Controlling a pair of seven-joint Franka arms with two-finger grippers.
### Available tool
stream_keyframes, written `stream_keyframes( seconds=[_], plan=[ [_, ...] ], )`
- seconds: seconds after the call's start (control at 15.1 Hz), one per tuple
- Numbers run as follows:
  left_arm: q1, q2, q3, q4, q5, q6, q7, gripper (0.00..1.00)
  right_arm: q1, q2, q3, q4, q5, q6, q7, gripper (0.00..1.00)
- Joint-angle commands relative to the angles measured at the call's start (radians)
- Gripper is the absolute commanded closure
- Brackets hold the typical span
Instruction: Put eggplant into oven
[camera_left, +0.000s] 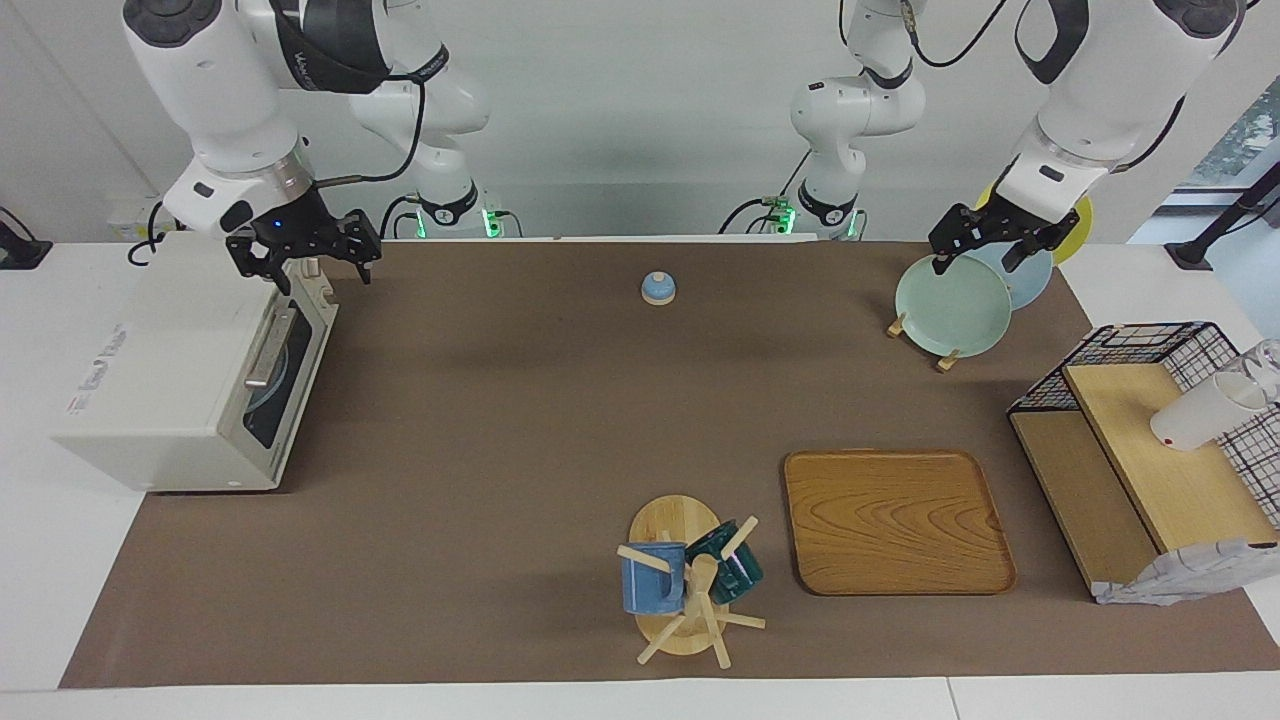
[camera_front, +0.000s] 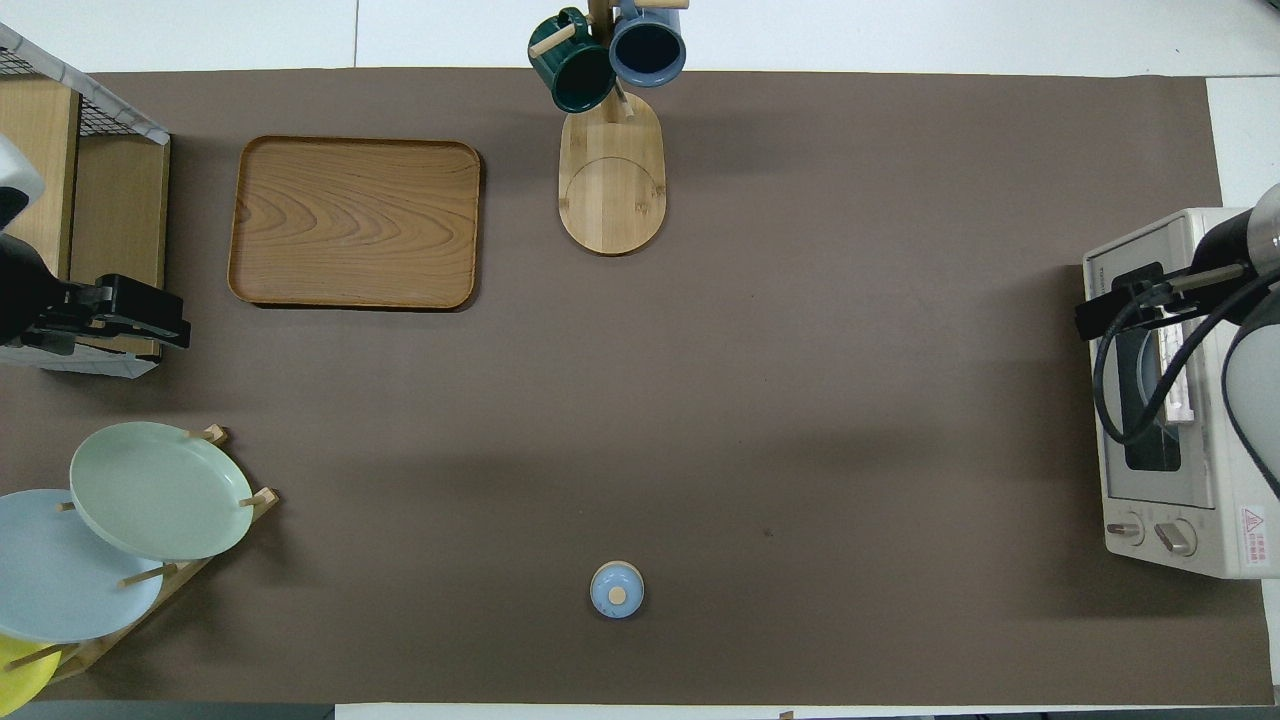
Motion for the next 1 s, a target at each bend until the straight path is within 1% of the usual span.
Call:
stream_keyframes(
  seconds=[0.0, 0.33, 0.53, 0.66, 0.86, 0.93],
  plan=[
    [-0.006, -0.014, 0.008, -0.004, 0.0, -0.009, 0.007, 0.0, 0.009, 0.017, -0.023, 0.029, 0.018, 0.001, 0.018, 0.0],
    [-0.006, -0.014, 0.008, -0.004, 0.0, -0.009, 0.007, 0.0, 0.008, 0.011, -0.018, 0.029, 0.025, 0.001, 0.041, 0.0],
    [-0.006, -0.014, 0.008, -0.004, 0.0, -0.009, 0.007, 0.0, 0.009, 0.004, -0.015, 0.044, 0.025, -0.029, 0.041, 0.0],
    [-0.006, -0.014, 0.008, -0.004, 0.0, -0.009, 0.007, 0.0, 0.009, 0.003, -0.017, 0.078, 0.027, -0.061, 0.041, 0.0],
    [-0.006, -0.014, 0.008, -0.004, 0.0, -0.009, 0.007, 0.0, 0.0, -0.012, -0.017, 0.031, 0.027, -0.013, 0.041, 0.0],
    [-0.006, -0.014, 0.008, -0.004, 0.0, -0.009, 0.007, 0.0, 0.002, -0.013, -0.017, 0.029, 0.027, -0.009, 0.043, 0.0]
  ],
)
